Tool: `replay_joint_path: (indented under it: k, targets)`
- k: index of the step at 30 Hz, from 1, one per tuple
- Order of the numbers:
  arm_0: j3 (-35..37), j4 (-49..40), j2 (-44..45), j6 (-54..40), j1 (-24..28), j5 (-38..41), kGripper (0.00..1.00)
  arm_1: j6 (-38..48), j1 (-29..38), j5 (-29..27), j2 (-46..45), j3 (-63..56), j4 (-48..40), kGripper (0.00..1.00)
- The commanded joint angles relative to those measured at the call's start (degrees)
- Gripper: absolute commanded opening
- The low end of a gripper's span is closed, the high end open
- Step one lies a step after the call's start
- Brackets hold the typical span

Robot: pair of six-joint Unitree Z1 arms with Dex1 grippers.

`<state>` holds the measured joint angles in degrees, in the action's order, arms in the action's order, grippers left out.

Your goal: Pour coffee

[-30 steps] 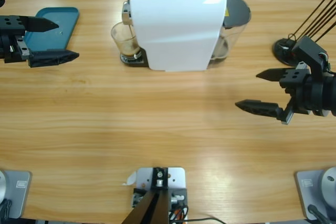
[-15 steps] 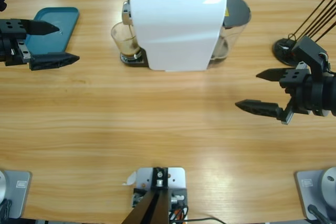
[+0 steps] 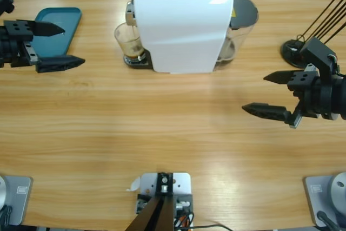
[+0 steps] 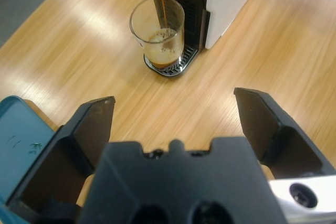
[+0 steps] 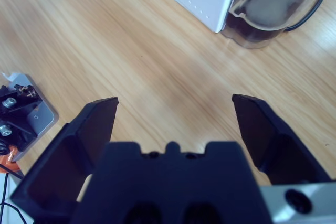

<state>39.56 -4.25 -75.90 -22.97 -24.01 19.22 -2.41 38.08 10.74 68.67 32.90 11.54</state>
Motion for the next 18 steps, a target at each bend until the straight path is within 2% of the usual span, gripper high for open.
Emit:
replay_joint_path:
  k: [1, 8, 18]
  targets:
    - [2.1, 0.7, -8.6, -4.6, -0.2, -0.2, 0.991, 0.3, 0.7, 0.6, 1.6, -1.5, -0.8, 1.0]
    - [5.3, 1.7, -14.7, -7.8, 1.8, 5.5, 0.991, 0.3, 0.7, 0.7, 2.1, -1.4, -0.8, 1.0]
    - [5.4, 4.4, -18.0, -10.0, 2.1, 6.1, 0.991, 0.2, 0.7, 1.2, 3.4, -1.2, -0.8, 1.0]
